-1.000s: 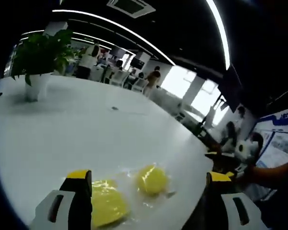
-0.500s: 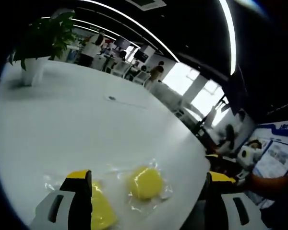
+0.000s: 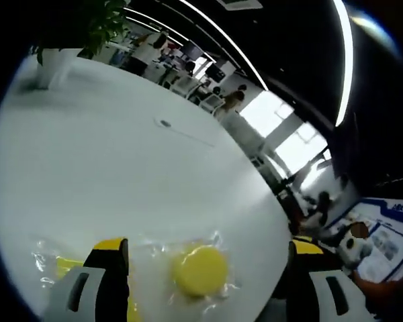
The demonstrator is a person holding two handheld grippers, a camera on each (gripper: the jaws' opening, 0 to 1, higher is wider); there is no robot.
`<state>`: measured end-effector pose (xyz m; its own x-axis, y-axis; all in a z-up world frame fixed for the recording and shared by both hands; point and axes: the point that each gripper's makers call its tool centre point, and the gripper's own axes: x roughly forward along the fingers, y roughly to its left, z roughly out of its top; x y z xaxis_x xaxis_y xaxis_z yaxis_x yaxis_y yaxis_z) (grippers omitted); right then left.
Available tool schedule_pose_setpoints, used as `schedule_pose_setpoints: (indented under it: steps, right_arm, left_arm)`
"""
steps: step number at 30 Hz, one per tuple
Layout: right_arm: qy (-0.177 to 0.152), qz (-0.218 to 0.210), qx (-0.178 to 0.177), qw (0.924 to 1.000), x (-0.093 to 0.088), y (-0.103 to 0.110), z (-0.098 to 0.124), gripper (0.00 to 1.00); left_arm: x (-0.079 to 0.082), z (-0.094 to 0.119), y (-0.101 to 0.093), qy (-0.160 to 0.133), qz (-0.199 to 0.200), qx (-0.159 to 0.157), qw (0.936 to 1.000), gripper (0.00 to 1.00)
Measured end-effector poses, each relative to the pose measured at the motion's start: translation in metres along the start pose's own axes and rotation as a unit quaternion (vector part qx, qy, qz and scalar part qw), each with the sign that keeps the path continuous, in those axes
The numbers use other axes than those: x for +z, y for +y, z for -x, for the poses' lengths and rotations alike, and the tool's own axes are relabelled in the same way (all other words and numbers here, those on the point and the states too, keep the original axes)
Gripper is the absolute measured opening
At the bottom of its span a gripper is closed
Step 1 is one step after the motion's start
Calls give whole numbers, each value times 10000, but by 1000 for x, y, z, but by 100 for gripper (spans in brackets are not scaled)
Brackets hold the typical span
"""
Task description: Compare the silicone blocks by pressing each to a similar depth, holding the contact briefly, and releasing to observe deformation and rebound differences across the visible hardness samples.
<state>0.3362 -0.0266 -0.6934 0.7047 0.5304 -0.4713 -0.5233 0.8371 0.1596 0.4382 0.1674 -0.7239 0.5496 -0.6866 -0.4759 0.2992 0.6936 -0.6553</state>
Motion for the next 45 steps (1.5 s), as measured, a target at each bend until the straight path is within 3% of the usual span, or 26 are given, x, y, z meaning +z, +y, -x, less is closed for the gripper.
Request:
schedule_pose_setpoints:
  steps: [17, 20, 26, 28, 31, 38, 40, 42, 45]
  right_arm:
    - [50, -35, -19, 10000, 2, -3, -1, 96]
    - [85, -24, 0, 10000, 0, -1, -3, 96]
    - [61, -43, -25, 10000, 2, 2, -2, 96]
    - [94, -11, -34, 9999, -1, 2, -1, 96]
    - [137, -3, -38, 9999, -5, 2, 1, 96]
    - [200, -38, -16, 9998, -9, 6, -1, 96]
    - [247, 72, 11, 9997, -9, 8, -1, 96]
    - [230, 48, 17, 9997, -9, 7, 0, 96]
    - [192, -44, -35, 9998, -9, 3, 3, 96]
  left_arm:
    - [-17, -32, 8, 377, 729, 52, 9966, 95]
    - [-18, -35, 10, 372, 906, 40, 9952, 86]
    - [-27, -40, 28, 473, 1403, 377, 9883, 50]
    - [-28, -43, 32, 470, 1669, 426, 9839, 42]
    - [-30, -45, 39, 518, 1713, 515, 9825, 29]
    - [-33, -46, 41, 597, 1432, 598, 9861, 18]
    - [-35, -49, 41, 637, 1093, 514, 9906, 15]
    - [-36, -50, 40, 674, 995, 465, 9917, 14]
    - [-34, -47, 42, 618, 1230, 549, 9890, 6]
